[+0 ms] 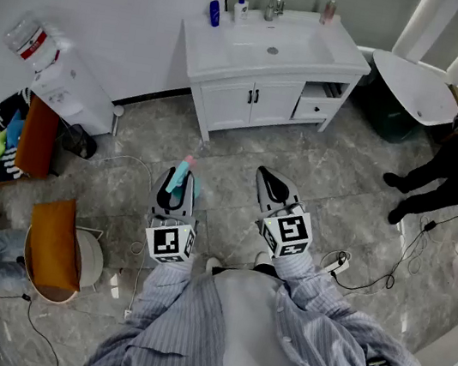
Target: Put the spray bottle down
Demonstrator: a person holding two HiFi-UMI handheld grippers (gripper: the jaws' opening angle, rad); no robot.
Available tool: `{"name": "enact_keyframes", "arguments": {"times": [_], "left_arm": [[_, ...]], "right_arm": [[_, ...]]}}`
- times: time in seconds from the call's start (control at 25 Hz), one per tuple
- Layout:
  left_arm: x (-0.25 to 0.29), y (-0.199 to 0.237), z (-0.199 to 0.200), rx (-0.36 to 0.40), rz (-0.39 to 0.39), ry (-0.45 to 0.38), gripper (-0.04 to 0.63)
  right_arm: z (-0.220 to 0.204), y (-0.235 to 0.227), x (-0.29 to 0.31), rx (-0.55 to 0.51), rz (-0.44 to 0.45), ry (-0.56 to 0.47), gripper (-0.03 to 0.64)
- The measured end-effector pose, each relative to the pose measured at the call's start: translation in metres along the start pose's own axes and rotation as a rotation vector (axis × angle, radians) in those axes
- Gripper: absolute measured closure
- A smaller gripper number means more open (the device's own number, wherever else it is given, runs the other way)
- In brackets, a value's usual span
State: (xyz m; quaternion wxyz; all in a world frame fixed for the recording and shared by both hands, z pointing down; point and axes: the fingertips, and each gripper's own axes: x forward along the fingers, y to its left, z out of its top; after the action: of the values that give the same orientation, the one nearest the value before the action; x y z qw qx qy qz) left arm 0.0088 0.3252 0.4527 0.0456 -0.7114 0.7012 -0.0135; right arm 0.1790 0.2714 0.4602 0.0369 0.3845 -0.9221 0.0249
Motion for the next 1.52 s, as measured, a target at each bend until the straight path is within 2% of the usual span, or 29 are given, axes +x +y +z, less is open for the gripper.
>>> {"name": "enact_keyframes", "arguments": {"times": [0.8,1.52], "left_arm": [[-0.001,0.010,-0.001,-0.014,-0.008,-0.001,0.456],[0.004,0.080,-0.009,-0.018,-0.093,-0.003,0.456]], "right_arm": [[0.001,0.011,0.005,0.003,0.003,0.001,0.601],[0.003,0.052,0.042,0.008,-0.116,-0.010,0.601]]}}
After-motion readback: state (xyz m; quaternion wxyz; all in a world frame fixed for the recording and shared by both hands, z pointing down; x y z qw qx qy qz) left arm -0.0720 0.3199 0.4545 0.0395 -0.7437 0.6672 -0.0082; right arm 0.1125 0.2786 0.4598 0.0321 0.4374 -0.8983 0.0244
